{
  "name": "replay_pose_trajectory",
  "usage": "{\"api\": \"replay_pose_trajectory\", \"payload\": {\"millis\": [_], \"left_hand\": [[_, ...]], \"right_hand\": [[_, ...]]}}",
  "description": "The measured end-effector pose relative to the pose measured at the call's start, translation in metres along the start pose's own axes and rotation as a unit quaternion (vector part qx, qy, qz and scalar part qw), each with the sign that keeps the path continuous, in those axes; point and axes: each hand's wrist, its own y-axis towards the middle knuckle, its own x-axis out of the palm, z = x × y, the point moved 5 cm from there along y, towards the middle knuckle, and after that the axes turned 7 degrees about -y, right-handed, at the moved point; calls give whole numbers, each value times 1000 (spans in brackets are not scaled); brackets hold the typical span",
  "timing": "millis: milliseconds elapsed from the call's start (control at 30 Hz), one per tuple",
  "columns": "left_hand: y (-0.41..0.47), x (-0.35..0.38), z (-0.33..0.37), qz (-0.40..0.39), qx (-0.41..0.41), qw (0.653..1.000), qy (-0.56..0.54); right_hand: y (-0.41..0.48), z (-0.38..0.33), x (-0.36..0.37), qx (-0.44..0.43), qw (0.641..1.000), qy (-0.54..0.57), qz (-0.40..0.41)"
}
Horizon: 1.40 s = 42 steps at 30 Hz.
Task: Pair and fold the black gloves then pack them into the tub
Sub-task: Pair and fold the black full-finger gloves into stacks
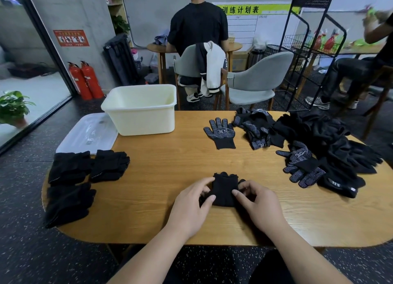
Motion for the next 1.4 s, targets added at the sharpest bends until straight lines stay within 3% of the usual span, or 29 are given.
{"api": "replay_pose_trajectory", "payload": {"millis": [300,400,500,733,833,1167,1400], "left_hand": [[-2,10,6,-14,91,992,88],[-4,17,12,-73,98,983,134],[-7,24,18,-156,114,960,202],[-1,37,14,-237,133,908,320],[-2,37,15,-232,127,909,323],[-12,19,23,-131,124,933,311],[-26,-11,11,-131,83,931,331]], "right_hand": [[-2,-5,5,-38,991,-113,67],[-5,-3,7,-61,981,-169,80],[-6,-5,14,-103,946,-293,95],[6,1,31,-62,922,-375,-69],[7,-2,31,-62,919,-381,-82],[-4,-9,22,-131,937,-322,28],[-11,-26,26,-224,913,-338,39]]}}
